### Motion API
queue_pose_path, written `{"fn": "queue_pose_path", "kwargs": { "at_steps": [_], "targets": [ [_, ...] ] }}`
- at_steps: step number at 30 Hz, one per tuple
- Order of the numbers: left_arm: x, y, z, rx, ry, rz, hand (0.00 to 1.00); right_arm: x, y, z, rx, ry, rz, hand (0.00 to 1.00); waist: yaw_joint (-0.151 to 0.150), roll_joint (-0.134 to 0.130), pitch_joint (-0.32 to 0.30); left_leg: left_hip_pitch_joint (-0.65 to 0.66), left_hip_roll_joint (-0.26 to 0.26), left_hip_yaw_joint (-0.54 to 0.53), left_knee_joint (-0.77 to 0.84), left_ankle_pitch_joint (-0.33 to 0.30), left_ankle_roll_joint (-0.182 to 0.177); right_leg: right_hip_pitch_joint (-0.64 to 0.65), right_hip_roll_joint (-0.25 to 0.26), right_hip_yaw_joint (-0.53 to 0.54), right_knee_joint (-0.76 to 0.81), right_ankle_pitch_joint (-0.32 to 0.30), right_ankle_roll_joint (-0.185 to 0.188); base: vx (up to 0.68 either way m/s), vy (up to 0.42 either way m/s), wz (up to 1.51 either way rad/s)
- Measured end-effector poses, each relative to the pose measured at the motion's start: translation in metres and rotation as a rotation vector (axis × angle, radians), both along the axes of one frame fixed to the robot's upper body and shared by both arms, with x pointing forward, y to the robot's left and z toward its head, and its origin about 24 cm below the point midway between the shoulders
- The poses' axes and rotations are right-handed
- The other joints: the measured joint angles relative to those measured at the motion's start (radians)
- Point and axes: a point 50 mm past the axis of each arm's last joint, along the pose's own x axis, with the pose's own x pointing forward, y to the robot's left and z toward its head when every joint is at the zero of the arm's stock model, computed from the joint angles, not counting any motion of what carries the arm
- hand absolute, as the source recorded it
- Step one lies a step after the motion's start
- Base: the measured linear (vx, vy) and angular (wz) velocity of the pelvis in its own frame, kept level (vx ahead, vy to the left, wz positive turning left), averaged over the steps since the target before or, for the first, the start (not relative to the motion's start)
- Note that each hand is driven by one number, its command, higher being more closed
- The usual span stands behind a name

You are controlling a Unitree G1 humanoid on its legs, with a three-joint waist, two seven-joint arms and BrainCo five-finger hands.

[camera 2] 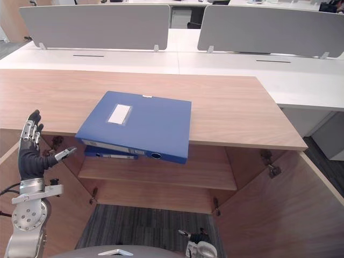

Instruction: Walk over to the cabinet, pick up the folder, carry it to the office cabinet, place the folder inside the office cabinet, then close the office cabinet door

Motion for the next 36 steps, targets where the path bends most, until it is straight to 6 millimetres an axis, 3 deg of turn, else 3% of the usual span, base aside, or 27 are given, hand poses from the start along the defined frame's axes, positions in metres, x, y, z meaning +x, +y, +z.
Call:
{"fn": "queue_pose_path", "kwargs": {
  "at_steps": [6, 12, 17, 29, 36],
  "targets": [
    [0.000, -0.007, 0.009, 0.167, -0.018, -0.036, 0.00, -0.008, -0.010, -0.001, -0.035, 0.042, 0.038, 0.00, -0.008, 0.002, -0.014, 0.014, 0.003, 0.024, 0.000, -0.007, -0.010, 0.000, 0.001, 0.027, -0.004, -0.002, -0.007, -0.03, 0.015, -0.11],
    [0.008, -0.027, 0.015, 0.275, -0.037, -0.188, 0.00, -0.029, -0.014, -0.005, -0.043, 0.103, 0.051, 0.00, -0.028, 0.002, -0.021, 0.017, 0.001, 0.023, -0.001, -0.007, -0.009, 0.001, 0.001, 0.029, -0.004, -0.002, -0.008, 0.00, 0.002, -0.01],
    [0.015, -0.047, 0.017, 0.381, -0.053, -0.318, 0.00, -0.031, -0.014, -0.005, -0.041, 0.108, 0.051, 0.00, -0.041, 0.002, -0.021, 0.016, 0.000, 0.022, -0.001, -0.008, -0.008, 0.001, 0.001, 0.029, -0.011, 0.000, -0.011, 0.00, 0.000, 0.00],
    [0.026, -0.079, -0.004, 0.556, 0.000, -0.484, 0.00, -0.027, -0.015, -0.004, -0.046, 0.100, 0.055, 0.00, -0.069, 0.008, -0.034, 0.014, -0.001, 0.048, -0.001, -0.026, -0.003, 0.001, 0.007, 0.056, -0.052, 0.007, -0.013, 0.05, 0.005, -0.07],
    [0.031, -0.082, -0.018, 0.657, 0.047, -0.477, 0.00, -0.026, -0.015, -0.004, -0.046, 0.097, 0.053, 0.00, -0.078, 0.009, -0.035, 0.015, 0.000, 0.051, -0.001, -0.033, -0.008, 0.005, 0.009, 0.066, -0.070, 0.022, -0.009, 0.04, -0.009, -0.08]
  ]
}}
